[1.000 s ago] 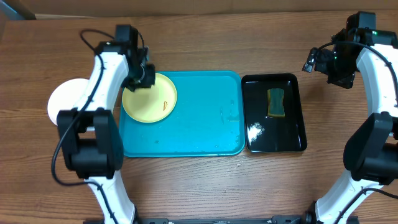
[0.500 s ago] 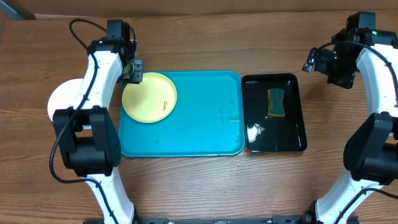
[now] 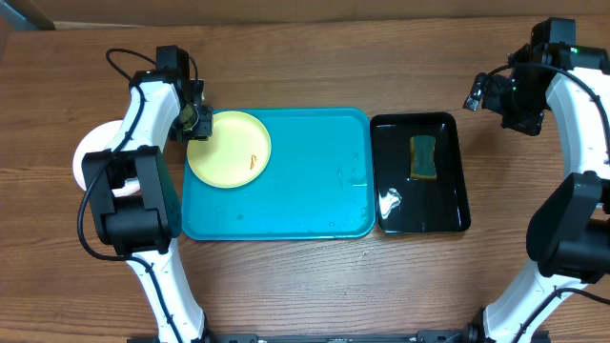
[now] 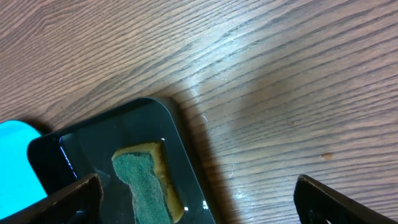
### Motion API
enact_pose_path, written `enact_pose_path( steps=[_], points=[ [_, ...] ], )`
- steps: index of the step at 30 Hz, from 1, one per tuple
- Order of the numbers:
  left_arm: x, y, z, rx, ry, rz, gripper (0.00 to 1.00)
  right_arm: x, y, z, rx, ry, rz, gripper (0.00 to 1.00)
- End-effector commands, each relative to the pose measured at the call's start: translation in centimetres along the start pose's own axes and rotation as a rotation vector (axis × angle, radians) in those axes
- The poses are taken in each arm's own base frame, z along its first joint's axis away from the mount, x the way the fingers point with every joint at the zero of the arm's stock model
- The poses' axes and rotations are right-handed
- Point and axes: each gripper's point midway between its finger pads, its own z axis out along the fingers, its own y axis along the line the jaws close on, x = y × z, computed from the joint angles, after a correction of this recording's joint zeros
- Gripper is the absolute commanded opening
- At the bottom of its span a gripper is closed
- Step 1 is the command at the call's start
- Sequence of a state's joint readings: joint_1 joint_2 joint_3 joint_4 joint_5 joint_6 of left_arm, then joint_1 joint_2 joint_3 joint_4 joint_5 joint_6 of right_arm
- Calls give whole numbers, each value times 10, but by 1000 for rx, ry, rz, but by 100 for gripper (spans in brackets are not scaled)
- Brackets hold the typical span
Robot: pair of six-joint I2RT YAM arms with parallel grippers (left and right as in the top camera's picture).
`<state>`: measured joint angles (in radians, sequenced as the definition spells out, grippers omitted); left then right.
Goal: Clean dirty plates on tray and stack at the side
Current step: 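Drag the yellow plate toward tray center and grip its rim, left gripper, then lower the right gripper into the black tray and grasp the sponge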
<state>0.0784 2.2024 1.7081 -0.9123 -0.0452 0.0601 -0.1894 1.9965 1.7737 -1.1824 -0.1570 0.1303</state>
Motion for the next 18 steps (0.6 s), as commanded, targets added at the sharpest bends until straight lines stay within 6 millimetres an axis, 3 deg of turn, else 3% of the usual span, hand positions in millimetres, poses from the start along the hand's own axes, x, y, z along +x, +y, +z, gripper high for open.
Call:
enact_pose_path(
  steps=[1,7,13,18],
  points=[
    [2,-12,5,48,10,30,33,-4,2,-9,-6,-27,1,100],
    [7,-26,4,113,26,35,27,-4,2,-9,-6,-27,1,100],
    [19,-60,-1,252,76,47,21,-4,2,-9,-6,-27,1,100],
    [42,-89,-8,317,168,64,20,-4,2,-9,-6,-27,1,100]
  ],
)
